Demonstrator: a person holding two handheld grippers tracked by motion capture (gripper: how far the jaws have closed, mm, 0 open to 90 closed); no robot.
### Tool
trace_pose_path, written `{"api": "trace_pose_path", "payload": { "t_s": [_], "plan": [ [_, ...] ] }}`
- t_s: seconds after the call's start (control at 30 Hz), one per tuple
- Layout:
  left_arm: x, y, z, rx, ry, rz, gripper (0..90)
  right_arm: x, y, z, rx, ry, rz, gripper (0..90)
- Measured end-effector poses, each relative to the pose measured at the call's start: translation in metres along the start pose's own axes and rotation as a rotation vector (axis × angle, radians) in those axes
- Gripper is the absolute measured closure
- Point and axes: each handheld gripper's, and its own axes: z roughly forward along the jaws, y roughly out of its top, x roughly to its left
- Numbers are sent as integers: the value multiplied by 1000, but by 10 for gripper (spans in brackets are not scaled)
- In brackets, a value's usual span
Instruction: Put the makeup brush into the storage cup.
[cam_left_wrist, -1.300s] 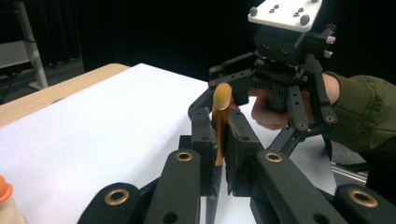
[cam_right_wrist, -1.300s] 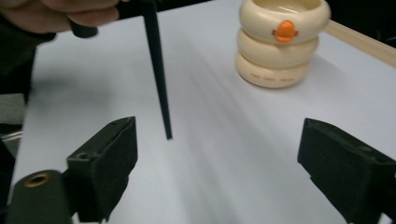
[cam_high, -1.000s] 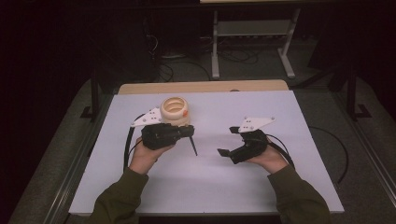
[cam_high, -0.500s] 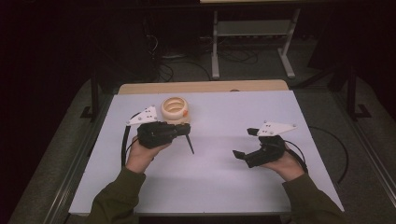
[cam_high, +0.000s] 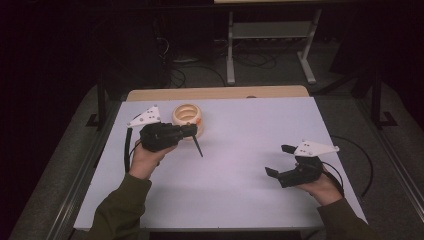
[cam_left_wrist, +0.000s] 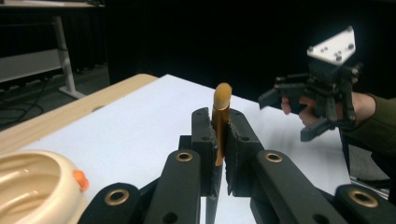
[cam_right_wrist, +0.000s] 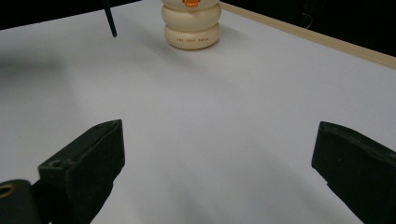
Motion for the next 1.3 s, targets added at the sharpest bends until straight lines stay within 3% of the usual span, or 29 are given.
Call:
{"api": "trace_pose_path", "payload": {
  "t_s": [0.47, 1.3],
  "plan": [
    [24, 17, -8, -35, 37, -5, 833, 3, -20, -15, -32, -15, 8, 19],
    [49, 52, -9, -67, 72, 19, 833, 3, -22, -15, -43, -36, 4, 33]
  ]
}}
